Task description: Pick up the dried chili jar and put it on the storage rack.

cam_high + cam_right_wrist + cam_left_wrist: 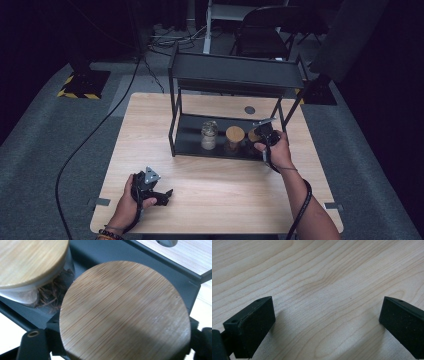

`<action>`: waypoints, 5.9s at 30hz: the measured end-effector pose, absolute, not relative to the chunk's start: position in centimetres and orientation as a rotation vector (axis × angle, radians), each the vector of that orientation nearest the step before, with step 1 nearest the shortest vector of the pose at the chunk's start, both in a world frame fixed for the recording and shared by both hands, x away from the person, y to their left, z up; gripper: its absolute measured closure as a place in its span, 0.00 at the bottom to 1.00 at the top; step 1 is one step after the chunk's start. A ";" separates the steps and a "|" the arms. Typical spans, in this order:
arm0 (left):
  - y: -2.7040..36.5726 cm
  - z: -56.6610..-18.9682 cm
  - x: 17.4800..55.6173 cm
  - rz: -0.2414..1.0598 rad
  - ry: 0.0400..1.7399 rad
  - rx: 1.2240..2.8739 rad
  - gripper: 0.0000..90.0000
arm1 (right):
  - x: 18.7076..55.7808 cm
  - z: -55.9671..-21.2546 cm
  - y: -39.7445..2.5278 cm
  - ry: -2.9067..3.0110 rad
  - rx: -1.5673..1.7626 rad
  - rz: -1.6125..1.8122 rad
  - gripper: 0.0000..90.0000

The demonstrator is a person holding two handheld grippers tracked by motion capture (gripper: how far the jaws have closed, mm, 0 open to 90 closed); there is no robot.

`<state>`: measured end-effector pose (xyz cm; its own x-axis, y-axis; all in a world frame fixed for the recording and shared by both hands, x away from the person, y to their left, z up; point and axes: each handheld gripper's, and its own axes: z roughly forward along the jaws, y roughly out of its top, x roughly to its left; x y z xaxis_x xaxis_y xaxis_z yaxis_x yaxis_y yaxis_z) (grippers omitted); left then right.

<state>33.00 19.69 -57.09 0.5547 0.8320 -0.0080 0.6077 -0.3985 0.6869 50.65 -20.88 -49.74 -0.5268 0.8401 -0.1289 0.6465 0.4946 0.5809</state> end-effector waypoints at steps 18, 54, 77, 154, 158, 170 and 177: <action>19.7 -57.1 33.0 0.448 1.151 2.143 0.00 | 50.4 -49.8 -20.3 2.344 1.199 0.633 0.05; 19.7 -57.1 33.0 0.448 1.151 2.143 0.00 | 49.0 -48.3 -20.1 2.285 1.109 0.606 0.05; 19.7 -57.1 33.0 0.448 1.151 2.143 0.00 | 47.1 -46.4 -20.4 2.262 1.031 0.680 0.05; 19.7 -57.1 33.0 0.451 1.150 2.143 0.00 | 36.7 -51.3 -24.0 2.356 0.766 0.727 0.04; 19.7 -57.1 33.0 0.450 1.150 2.144 0.00 | 36.6 -51.7 -24.3 2.354 0.769 0.725 0.04; 19.7 -57.1 33.0 0.451 1.151 2.143 0.00 | 36.2 -53.5 -25.5 2.386 0.778 0.699 0.04; 19.7 -57.1 33.0 0.449 1.151 2.143 0.00 | 35.9 -54.4 -26.6 2.386 0.814 0.699 0.04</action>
<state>33.00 19.69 -57.09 0.5549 0.8319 -0.0074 0.6072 -0.3989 0.6872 35.93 -26.58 -54.38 -0.6847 0.6633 -0.3021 0.3954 0.6862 0.6105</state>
